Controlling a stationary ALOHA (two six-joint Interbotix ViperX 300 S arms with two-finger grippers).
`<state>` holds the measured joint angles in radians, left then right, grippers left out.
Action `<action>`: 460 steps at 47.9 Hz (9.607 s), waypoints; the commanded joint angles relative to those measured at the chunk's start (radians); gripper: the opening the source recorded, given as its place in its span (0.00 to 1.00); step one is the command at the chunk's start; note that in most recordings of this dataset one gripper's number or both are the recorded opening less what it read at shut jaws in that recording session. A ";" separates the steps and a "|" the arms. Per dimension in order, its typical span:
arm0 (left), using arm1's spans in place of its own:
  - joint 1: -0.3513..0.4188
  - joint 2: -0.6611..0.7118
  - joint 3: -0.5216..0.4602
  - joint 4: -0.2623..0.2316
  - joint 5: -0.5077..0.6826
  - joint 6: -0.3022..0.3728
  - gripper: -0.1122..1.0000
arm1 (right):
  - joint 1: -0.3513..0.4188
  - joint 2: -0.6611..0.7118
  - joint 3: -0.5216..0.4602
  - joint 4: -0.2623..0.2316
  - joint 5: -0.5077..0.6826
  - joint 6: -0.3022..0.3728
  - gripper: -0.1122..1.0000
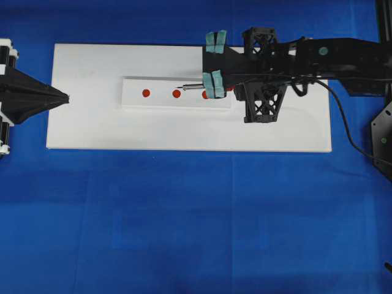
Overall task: Touch the tip of the soldering iron to the mark.
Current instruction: 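Lower the iron tip onto the middle red dot, then lift the iron tip up off the middle dot, then move the raised iron rightward above the rightmost red dot, then lower the iron tip onto the rightmost red dot and hold, then lift the iron tip up off the rightmost dot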
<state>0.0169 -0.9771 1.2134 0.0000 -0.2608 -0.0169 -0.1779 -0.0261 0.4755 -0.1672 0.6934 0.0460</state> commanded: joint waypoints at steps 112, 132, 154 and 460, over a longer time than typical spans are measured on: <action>0.003 0.003 -0.012 0.002 -0.012 -0.005 0.10 | -0.006 0.044 0.028 0.000 -0.080 0.003 0.16; 0.003 0.003 -0.012 0.002 -0.012 -0.020 0.10 | -0.006 0.040 0.020 0.002 -0.067 0.005 0.16; 0.003 0.005 -0.012 0.002 -0.012 -0.021 0.10 | -0.005 -0.098 -0.101 -0.009 0.109 0.000 0.16; 0.003 0.003 -0.015 0.002 -0.008 -0.021 0.10 | -0.008 -0.344 -0.023 -0.021 0.295 0.040 0.16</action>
<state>0.0169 -0.9771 1.2134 0.0000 -0.2577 -0.0368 -0.1871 -0.3528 0.4725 -0.1887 0.9879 0.0798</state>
